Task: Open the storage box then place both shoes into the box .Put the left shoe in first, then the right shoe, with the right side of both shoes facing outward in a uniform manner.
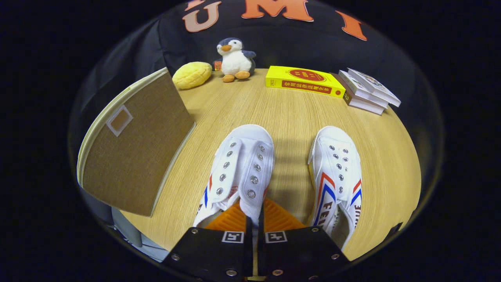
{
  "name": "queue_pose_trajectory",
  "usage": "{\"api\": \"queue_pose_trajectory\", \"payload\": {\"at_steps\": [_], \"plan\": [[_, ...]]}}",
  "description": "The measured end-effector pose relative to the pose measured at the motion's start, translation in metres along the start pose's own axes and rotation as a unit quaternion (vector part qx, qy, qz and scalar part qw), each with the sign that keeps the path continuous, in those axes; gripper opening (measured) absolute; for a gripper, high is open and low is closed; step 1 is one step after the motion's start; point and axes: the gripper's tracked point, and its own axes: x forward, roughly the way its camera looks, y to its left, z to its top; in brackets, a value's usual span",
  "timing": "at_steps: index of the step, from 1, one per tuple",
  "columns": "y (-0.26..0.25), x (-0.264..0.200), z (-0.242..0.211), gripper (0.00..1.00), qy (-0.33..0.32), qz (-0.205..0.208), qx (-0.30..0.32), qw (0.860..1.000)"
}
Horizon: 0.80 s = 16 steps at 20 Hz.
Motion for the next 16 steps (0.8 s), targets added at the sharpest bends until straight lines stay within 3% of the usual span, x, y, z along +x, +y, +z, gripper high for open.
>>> {"api": "queue_pose_trajectory", "payload": {"at_steps": [10,16], "plan": [[0.015,-0.028,0.048,0.00,-0.045,0.031,0.067,0.996],[0.027,-0.041,0.070,0.01,-0.073,0.044,0.063,0.994]]}}
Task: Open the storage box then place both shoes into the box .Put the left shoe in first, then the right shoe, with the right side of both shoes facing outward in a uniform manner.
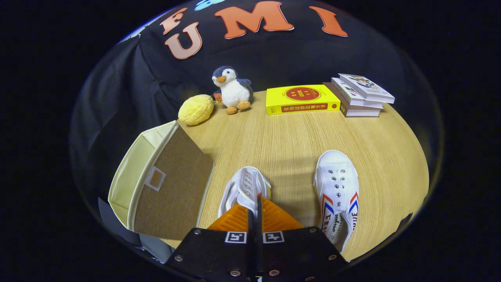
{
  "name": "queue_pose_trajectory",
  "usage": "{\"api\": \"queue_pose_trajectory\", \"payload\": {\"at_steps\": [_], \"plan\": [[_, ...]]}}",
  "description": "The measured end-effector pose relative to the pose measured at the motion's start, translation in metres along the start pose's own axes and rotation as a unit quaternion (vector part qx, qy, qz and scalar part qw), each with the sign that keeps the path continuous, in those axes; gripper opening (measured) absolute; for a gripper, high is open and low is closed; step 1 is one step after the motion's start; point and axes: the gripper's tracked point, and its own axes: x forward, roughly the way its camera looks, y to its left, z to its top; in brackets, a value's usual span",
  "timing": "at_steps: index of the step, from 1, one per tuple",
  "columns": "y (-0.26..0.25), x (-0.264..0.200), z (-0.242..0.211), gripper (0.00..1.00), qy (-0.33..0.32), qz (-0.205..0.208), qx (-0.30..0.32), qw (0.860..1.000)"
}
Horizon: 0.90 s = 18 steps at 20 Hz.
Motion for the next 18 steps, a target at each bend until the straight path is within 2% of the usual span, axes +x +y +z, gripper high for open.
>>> {"api": "queue_pose_trajectory", "payload": {"at_steps": [2,6,11,18], "plan": [[-0.001,0.000,-0.007,0.01,0.013,0.001,-0.015,1.000],[0.008,-0.007,0.005,0.01,-0.007,0.010,-0.018,1.000],[0.025,-0.034,0.049,0.00,-0.052,0.032,-0.012,0.998],[0.075,-0.074,0.116,0.00,-0.112,0.074,0.018,0.991]]}}
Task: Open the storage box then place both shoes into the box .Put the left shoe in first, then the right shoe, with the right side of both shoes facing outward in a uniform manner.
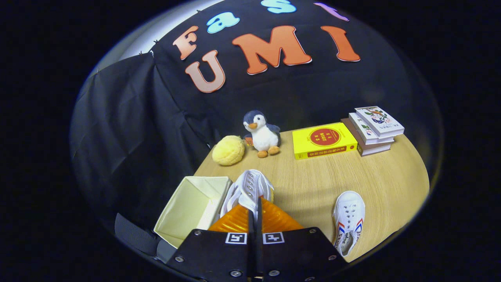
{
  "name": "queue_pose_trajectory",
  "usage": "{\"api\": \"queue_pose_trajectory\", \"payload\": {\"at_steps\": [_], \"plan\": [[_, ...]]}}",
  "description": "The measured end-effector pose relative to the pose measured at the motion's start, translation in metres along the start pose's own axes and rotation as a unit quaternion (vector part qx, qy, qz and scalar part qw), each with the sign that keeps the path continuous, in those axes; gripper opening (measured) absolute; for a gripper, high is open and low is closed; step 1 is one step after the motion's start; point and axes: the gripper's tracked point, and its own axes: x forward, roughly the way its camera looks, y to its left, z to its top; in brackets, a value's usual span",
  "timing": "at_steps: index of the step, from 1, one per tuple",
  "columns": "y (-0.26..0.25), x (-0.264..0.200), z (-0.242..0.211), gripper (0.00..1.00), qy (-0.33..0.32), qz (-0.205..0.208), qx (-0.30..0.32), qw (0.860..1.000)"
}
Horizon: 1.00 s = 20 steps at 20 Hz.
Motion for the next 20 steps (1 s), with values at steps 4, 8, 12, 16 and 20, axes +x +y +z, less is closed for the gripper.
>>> {"api": "queue_pose_trajectory", "payload": {"at_steps": [4,8,12,16,20], "plan": [[0.046,0.000,0.019,0.00,-0.013,0.023,-0.002,1.000],[0.096,0.011,0.016,0.00,-0.003,0.043,-0.007,0.999],[0.132,0.029,-0.009,0.00,0.028,0.045,-0.013,0.999],[0.155,0.052,-0.039,0.00,0.069,0.031,-0.014,0.997],[0.165,0.074,-0.065,0.00,0.104,0.001,-0.012,0.995]]}}
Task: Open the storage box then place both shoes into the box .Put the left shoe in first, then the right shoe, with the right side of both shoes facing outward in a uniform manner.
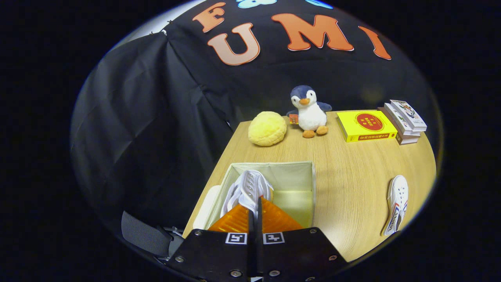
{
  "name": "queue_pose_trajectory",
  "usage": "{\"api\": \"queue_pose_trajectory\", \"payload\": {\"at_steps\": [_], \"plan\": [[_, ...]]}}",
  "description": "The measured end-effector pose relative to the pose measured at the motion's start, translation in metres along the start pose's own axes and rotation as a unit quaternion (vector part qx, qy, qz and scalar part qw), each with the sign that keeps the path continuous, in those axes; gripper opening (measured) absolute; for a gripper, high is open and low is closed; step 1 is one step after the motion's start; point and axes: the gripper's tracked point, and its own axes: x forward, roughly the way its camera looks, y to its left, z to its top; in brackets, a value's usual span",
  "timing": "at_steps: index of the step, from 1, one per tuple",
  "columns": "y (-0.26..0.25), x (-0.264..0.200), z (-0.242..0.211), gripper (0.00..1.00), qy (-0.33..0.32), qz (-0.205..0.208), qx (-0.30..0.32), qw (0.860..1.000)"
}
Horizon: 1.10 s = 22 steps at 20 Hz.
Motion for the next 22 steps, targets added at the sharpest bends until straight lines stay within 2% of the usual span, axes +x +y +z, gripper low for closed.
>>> {"api": "queue_pose_trajectory", "payload": {"at_steps": [4,8,13,15,17,19,22], "plan": [[0.003,0.021,-0.013,0.00,0.023,-0.026,0.015,0.999],[-0.006,0.039,-0.029,0.01,0.045,-0.070,0.038,0.996],[-0.002,0.058,-0.041,0.01,0.065,-0.079,0.077,0.992],[0.006,0.063,-0.050,0.01,0.085,-0.068,0.085,0.990],[0.013,0.066,-0.063,0.03,0.117,-0.037,0.091,0.988],[0.021,0.062,-0.073,0.10,0.143,-0.004,0.100,0.985],[0.027,0.056,-0.063,0.27,0.130,0.045,0.099,0.986]]}}
